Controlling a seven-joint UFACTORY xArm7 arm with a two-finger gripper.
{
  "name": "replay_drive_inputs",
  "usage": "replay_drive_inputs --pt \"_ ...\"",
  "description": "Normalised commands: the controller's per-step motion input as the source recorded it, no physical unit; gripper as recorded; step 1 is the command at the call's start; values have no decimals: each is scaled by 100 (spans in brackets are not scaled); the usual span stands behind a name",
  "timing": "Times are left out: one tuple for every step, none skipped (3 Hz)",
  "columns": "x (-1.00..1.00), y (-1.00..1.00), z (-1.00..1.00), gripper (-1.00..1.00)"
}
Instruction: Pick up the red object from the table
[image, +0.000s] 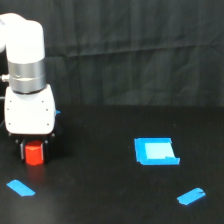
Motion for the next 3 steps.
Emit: replay_drive_inputs --pt "11 19 32 -99" --pt "14 22 81 -99" --pt "22 35 98 -100"
